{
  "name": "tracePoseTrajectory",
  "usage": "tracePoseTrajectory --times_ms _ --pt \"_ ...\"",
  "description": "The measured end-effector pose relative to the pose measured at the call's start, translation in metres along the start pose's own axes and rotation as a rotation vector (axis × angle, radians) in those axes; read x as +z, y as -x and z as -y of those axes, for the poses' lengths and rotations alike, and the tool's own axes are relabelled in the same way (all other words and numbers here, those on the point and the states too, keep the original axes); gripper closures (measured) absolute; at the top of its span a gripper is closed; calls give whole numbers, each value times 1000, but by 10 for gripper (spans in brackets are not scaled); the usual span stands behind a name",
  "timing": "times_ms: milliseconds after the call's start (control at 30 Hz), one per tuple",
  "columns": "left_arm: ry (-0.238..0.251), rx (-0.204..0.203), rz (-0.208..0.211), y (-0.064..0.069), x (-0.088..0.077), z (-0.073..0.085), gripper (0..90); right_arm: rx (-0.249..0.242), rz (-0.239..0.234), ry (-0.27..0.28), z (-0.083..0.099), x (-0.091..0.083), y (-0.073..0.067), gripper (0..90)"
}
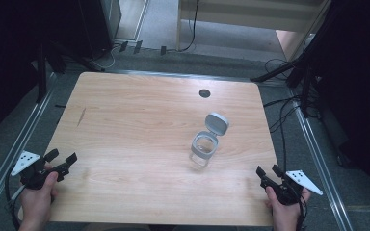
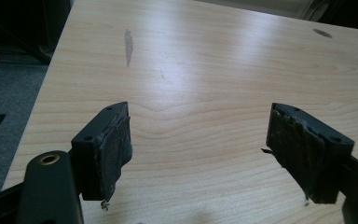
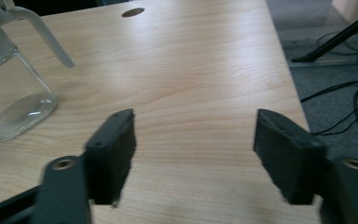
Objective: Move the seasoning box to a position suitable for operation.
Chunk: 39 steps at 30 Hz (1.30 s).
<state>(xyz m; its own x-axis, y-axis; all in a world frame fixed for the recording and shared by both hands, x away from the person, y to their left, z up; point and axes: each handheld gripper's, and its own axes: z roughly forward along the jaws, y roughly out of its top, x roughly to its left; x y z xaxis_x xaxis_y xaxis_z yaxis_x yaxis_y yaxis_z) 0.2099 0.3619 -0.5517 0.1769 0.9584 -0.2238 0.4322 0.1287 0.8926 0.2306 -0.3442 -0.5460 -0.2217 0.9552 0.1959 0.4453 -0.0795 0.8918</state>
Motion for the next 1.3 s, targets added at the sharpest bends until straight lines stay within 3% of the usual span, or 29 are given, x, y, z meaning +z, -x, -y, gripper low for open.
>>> tracePoseTrajectory --times_ms 67,100,133,233,267,333,367,433,467,533,600,633,667,700,733,767,833,867,900,1000,1033,1100,1233,1267,1300 --pt "0 9 -9 1 0 0 250 2 -10 32 1 -2 -1 615" --pt "-5 33 -50 5 0 -1 313 16 -36 40 0 -4 0 686" --pt "-5 38 -61 6 1 -1 390 35 -25 48 0 -4 -3 726" --pt "3 27 -39 9 3 -3 487 39 -10 38 -5 -4 -10 747" --pt "9 8 -9 10 4 -5 531 32 -13 41 -7 -4 -13 745" --pt "4 -4 54 19 13 -10 641 20 -72 37 -15 0 -28 727" --pt "4 -4 54 19 13 -10 665 16 -91 38 -17 2 -34 734" --pt "-14 6 109 31 22 -14 699 16 -108 29 -19 4 -40 737" --pt "-25 18 143 40 27 -16 713 9 -122 22 -20 8 -46 742" --pt "-44 48 170 56 35 -18 740 -7 -120 17 -22 14 -58 777" --pt "-78 99 194 84 52 -21 766 -11 -163 2 -24 23 -73 855" --pt "-88 106 209 94 59 -22 774 -17 -168 2 -24 25 -76 877" --pt "-88 106 209 94 59 -22 783 -17 -168 2 -24 25 -76 877" --pt "-110 122 230 114 72 -23 796 -33 -180 2 -26 30 -87 900" --pt "-110 122 230 114 72 -23 805 -33 -180 2 -26 30 -87 900" --pt "-129 143 256 135 85 -25 817 -45 -176 -2 -27 36 -98 900" --pt "-144 174 279 157 97 -26 840 -39 -176 -13 -29 41 -109 900" --pt "-144 174 279 157 97 -26 854 -41 -170 -11 -29 44 -114 900" --pt "-151 180 299 168 103 -27 854 -41 -170 -11 -29 44 -114 900" --pt "-173 224 354 204 123 -36 900 -44 -158 -10 -33 53 -133 900" --pt "-173 224 354 204 123 -36 900 -44 -158 -10 -33 53 -133 900" --pt "-175 233 388 227 136 -42 900 -28 -147 -4 -34 57 -139 900" --pt "-190 223 429 251 150 -46 900 -12 -125 4 -35 61 -141 900" --pt "-190 223 429 251 150 -46 900 -7 -118 1 -35 61 -142 900" --pt "-196 223 443 261 156 -45 900 -5 -114 2 -36 62 -142 900"
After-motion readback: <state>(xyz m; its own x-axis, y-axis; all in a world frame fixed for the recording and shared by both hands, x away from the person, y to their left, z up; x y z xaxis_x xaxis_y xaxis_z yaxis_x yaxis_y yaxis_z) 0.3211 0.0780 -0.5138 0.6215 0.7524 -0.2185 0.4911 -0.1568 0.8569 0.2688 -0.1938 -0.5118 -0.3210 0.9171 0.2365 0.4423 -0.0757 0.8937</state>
